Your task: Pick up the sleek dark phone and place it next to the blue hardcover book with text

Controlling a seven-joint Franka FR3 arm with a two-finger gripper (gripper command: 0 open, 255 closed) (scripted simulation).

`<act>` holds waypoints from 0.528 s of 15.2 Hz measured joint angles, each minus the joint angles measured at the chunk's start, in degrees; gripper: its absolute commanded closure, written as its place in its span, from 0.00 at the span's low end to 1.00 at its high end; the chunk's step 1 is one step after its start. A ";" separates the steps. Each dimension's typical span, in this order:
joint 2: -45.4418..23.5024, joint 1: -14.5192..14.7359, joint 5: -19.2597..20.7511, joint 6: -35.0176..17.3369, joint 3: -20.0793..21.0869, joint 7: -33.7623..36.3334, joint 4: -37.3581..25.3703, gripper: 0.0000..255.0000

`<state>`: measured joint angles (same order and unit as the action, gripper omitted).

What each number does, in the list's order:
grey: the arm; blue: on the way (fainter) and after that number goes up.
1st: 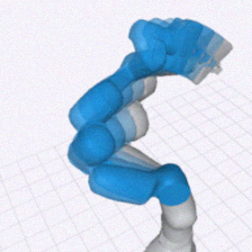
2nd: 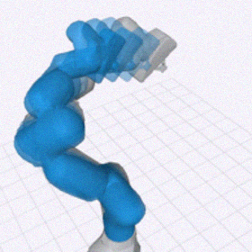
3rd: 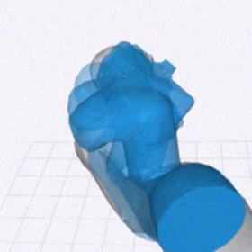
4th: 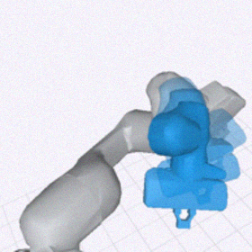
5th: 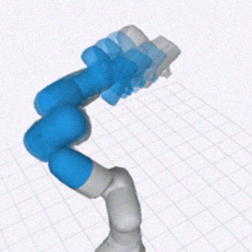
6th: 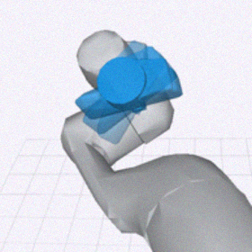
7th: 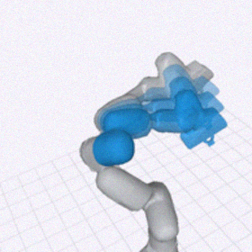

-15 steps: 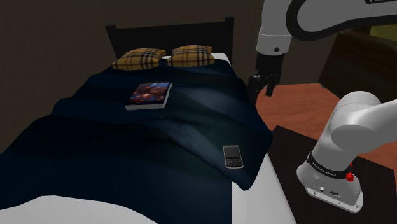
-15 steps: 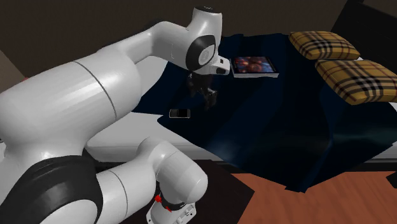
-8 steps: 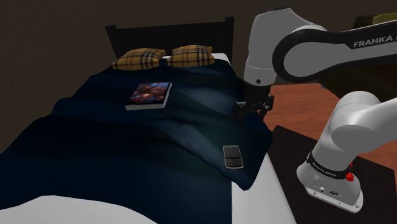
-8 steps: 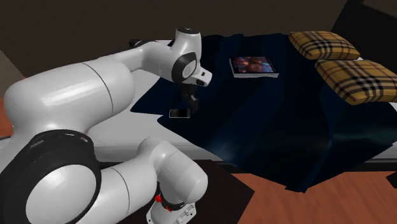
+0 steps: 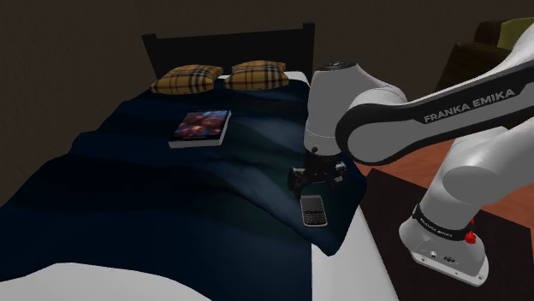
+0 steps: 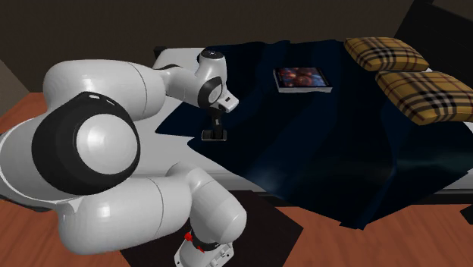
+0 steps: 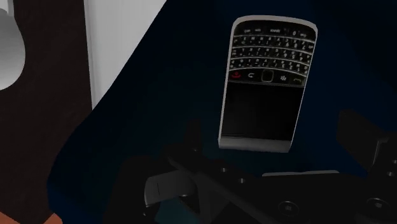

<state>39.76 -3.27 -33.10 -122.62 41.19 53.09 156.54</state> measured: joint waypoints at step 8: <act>-5.29 -0.90 -2.28 -7.82 4.64 1.23 2.10 0.00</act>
<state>34.48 -4.16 -35.38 -130.44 45.83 54.32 158.64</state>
